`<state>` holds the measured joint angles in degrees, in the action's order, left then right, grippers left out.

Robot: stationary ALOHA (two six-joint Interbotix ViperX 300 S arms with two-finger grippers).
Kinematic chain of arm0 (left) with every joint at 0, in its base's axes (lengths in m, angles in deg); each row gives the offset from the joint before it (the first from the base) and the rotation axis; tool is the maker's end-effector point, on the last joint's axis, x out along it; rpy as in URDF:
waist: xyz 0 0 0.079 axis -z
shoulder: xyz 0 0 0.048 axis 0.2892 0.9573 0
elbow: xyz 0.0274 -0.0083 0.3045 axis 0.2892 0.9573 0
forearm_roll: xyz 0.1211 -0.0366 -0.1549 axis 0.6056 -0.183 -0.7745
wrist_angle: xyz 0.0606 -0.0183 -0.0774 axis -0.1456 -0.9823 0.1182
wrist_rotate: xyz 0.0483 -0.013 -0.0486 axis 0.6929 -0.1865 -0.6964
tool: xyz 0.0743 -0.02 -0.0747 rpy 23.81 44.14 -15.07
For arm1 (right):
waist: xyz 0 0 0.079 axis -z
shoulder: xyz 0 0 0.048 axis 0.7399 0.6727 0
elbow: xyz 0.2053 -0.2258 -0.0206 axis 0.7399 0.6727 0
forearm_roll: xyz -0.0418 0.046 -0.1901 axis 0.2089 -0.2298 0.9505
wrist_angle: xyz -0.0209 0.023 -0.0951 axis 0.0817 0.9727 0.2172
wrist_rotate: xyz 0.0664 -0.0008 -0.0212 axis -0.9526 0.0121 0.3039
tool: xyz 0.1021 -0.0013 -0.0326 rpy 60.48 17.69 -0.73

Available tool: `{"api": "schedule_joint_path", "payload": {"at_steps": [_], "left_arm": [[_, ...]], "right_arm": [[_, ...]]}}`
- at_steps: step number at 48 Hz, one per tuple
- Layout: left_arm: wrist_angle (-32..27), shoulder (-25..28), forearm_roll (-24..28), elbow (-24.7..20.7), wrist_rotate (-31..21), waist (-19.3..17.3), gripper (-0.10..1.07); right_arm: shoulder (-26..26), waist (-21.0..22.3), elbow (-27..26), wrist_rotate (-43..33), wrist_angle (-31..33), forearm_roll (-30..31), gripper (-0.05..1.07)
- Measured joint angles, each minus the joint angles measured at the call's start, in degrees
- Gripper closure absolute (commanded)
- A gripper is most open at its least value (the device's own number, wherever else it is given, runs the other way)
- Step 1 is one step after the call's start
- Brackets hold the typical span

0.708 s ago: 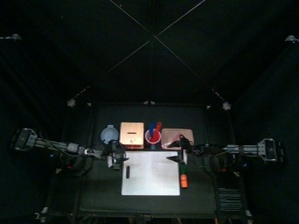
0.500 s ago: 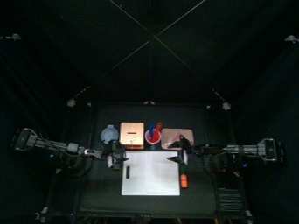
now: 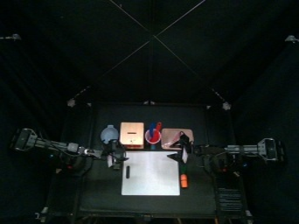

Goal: Put carrot onto cutting board

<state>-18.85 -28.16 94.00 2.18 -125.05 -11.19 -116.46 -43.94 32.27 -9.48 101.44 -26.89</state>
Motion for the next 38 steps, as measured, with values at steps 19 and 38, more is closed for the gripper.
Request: {"api": "schedule_joint_path", "payload": {"at_steps": [19, 38], "left_arm": [[-0.44, 0.0, -0.35, 0.97, 0.0, -0.18, -0.01], [-1.23, 0.0, 0.0, 1.23, 0.09, -0.53, -0.01]], "right_arm": [[5.62, -5.8, -3.43, -1.23, 21.97, -35.42, 0.02], [14.85, -18.81, -4.83, -34.45, 26.28, -23.99, 0.03]]}}
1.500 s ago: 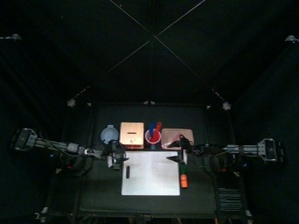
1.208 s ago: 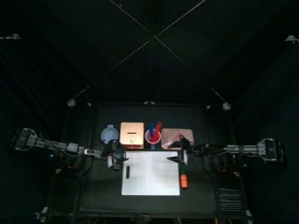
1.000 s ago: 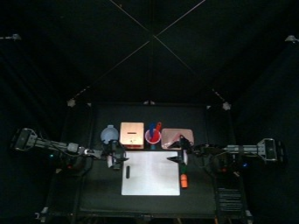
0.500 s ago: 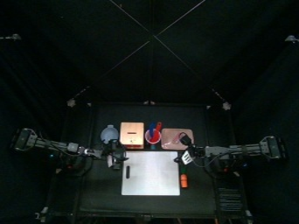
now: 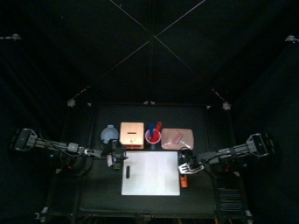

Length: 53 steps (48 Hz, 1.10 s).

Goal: Put carrot onto cutting board

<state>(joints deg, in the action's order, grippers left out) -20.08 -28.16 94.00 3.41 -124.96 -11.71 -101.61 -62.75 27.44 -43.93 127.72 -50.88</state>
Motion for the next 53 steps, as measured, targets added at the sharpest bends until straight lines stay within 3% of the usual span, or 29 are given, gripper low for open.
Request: {"api": "schedule_joint_path", "payload": {"at_steps": [7, 13, 22, 29, 40, 47, 53], "left_arm": [[0.0, 0.0, 0.09, 0.0, 0.0, 0.0, -0.01], [0.0, 0.0, 0.09, 0.0, 0.0, -0.09, -0.01], [-0.09, -0.88, 0.44, 0.0, 0.09, -0.09, -0.01], [-0.53, -2.11, 0.53, 0.09, 0.09, -0.09, -0.01], [-0.62, -2.55, 0.62, 0.35, 0.09, -0.09, -0.01], [-0.62, -2.55, 0.53, 0.44, 0.09, -0.09, -0.01], [-0.62, -2.55, 0.62, 0.44, 0.09, -0.09, -0.01]], "right_arm": [[1.76, -4.31, 0.0, -13.18, -0.35, 7.56, 0.03], [3.16, -6.15, 0.0, -17.93, -1.76, 9.76, 0.03], [6.15, -7.12, -0.09, -18.98, -4.75, 9.76, 0.07], [9.84, -7.29, -0.53, -18.98, -5.63, 9.14, 0.19], [11.16, -7.65, -0.97, -18.98, -8.61, 8.09, 0.39], [10.46, -7.03, -2.46, -18.54, -8.7, 9.4, 0.41], [9.76, -3.69, -6.77, -18.46, -8.96, 13.27, 0.41]]}}
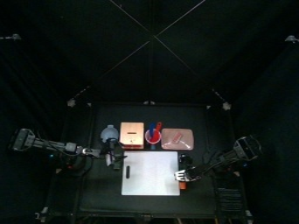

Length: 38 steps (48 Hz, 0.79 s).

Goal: Put carrot onto cutting board

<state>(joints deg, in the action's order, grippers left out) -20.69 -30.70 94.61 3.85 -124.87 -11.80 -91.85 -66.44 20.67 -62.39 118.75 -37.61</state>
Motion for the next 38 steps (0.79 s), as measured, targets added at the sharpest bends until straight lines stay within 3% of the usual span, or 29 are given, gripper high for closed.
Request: {"api": "schedule_joint_path", "payload": {"at_steps": [5, 13, 23, 38], "left_arm": [[0.0, 0.0, 0.18, 0.09, 0.0, 0.0, -0.01], [0.09, 0.0, 0.18, 0.79, -0.26, -0.09, -0.01], [0.18, 0.0, -0.88, 0.97, -0.18, -0.26, -0.01], [0.26, 0.0, -0.7, 1.49, 0.0, -0.35, -0.01]], "right_arm": [[0.44, 4.22, -4.39, 0.97, -0.88, 3.87, 0.41], [6.5, 8.96, -10.9, 2.11, -5.1, 7.12, 0.41], [15.21, 10.28, -15.29, 2.2, -11.51, 6.42, 0.41], [20.04, 11.07, -18.98, 2.29, -11.78, 5.8, 0.41]]}}
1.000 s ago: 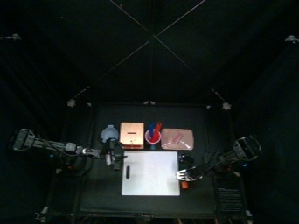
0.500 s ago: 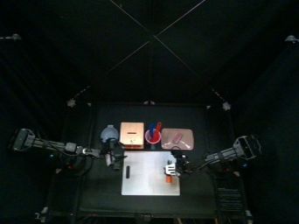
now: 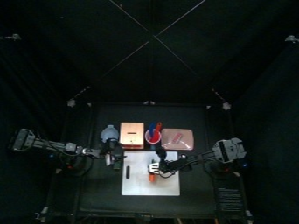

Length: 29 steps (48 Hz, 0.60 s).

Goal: Put carrot onto cutting board

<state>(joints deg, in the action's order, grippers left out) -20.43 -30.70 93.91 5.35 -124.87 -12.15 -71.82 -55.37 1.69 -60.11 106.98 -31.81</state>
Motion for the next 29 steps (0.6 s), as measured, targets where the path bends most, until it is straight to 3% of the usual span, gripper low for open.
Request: {"api": "schedule_joint_path", "payload": {"at_steps": [11, 29], "left_arm": [[-0.09, -0.09, 0.79, 0.0, 0.0, -0.18, -0.01], [-0.09, -0.09, 1.05, 0.18, 0.0, -0.18, -0.01]], "right_arm": [[0.0, -0.09, 0.0, 0.18, 3.16, 0.09, 0.38], [2.37, -0.09, -1.49, 1.23, 3.25, 0.18, 0.12]]}}
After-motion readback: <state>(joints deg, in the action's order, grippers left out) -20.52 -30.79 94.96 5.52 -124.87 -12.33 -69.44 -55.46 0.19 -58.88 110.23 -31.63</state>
